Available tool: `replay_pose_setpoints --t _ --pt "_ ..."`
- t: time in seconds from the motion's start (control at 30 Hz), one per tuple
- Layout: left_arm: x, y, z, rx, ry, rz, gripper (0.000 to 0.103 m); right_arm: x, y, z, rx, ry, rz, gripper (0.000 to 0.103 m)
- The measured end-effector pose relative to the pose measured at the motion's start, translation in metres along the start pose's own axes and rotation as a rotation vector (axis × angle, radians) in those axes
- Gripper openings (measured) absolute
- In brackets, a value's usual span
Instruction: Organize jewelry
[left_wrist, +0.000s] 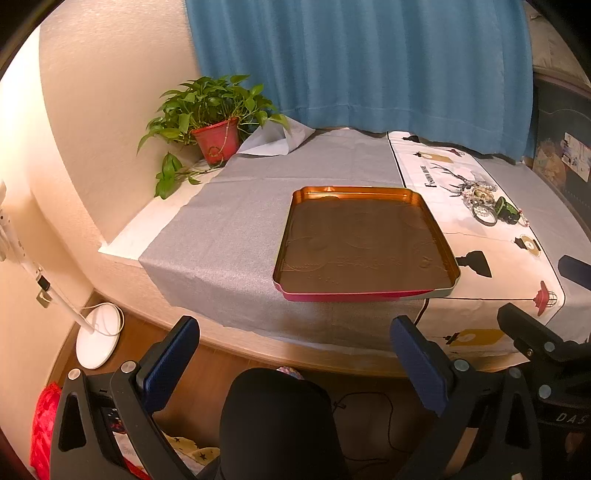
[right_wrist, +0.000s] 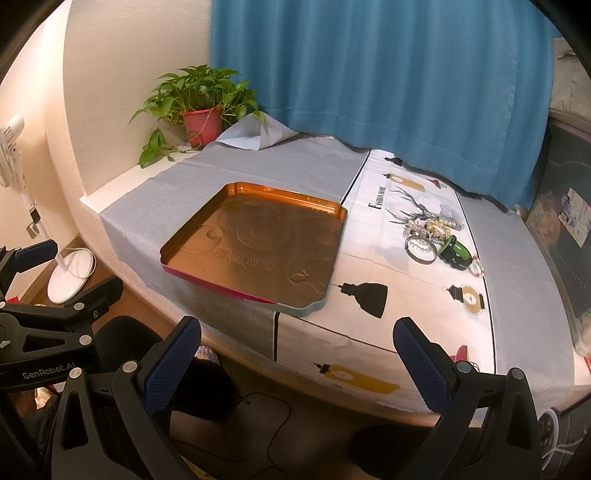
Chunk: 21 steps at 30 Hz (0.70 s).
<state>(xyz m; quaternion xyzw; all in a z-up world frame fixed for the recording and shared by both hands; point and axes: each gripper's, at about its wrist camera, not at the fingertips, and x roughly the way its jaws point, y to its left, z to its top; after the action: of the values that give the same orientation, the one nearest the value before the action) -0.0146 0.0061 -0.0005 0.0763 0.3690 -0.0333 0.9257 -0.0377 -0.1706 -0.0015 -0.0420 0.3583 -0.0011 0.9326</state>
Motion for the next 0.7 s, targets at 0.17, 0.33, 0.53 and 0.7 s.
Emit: replay_pose_setpoints --t 0.17,0.33,0.53,0.7 --pt "-0.0013 -0.0046 0.0018 0.000 0.004 0.003 0.103 0.0002 -0.0004 -0.0001 0.001 0.001 0.002 0.103" --pt "0.0002 -0.0053 0.0023 -0.005 0.007 -0.002 0.103 -0.0004 0.0002 -0.0004 -0.002 0.001 0.001 0.103" --pt "0.0011 -0.0064 0.0037 0.007 0.005 -0.004 0.103 0.0004 -0.0002 0.0000 0.000 0.003 0.000 0.103" --pt "0.0009 -0.0064 0.0028 0.007 0.002 -0.003 0.103 0.0005 0.0013 -0.0009 -0.001 0.003 0.000 0.103"
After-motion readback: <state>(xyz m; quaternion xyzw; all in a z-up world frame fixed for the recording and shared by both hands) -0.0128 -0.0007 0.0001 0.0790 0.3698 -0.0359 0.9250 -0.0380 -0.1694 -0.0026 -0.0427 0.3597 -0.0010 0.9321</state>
